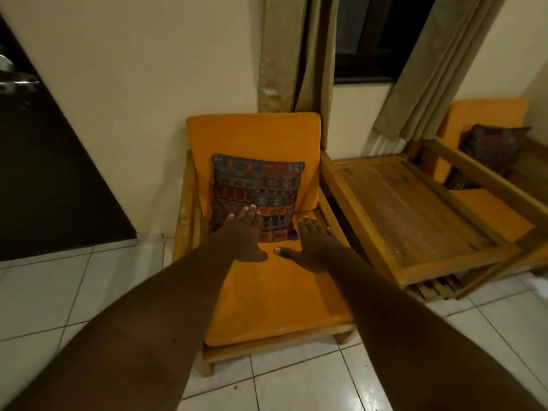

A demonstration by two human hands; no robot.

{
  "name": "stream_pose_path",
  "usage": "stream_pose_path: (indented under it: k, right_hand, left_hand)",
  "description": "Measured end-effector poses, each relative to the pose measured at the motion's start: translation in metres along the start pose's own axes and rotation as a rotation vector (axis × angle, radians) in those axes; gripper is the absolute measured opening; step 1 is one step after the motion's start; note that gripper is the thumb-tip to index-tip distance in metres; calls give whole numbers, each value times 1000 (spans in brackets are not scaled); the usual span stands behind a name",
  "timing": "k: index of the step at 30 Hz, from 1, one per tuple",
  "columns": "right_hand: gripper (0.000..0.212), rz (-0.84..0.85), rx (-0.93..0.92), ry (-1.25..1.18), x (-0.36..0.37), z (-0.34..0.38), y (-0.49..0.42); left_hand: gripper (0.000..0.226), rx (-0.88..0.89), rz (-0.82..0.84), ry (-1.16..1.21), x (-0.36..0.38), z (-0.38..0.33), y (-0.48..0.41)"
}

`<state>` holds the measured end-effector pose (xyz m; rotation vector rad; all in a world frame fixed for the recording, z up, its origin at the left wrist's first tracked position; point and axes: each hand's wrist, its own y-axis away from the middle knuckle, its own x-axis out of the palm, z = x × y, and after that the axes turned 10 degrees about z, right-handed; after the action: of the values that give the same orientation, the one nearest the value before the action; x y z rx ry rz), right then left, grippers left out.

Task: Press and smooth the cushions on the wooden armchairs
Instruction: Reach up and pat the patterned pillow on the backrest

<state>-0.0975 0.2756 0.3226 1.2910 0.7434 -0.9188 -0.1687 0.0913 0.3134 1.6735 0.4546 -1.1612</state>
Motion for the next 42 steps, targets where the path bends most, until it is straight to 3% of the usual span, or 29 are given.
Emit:
stream_pose_path:
  k: [12,17,42]
  right_hand:
    - [115,-87,171,-149,-54,124,46]
    - [131,-101,213,-168,-63,156,46]
    - [116,-122,519,-350,-72,210,-79]
  left_hand:
    - [111,144,-9,-76,-64,91,94]
    - [110,194,-23,-75,-76,125,104]
    - [114,462,120,-204,-126,220,-34]
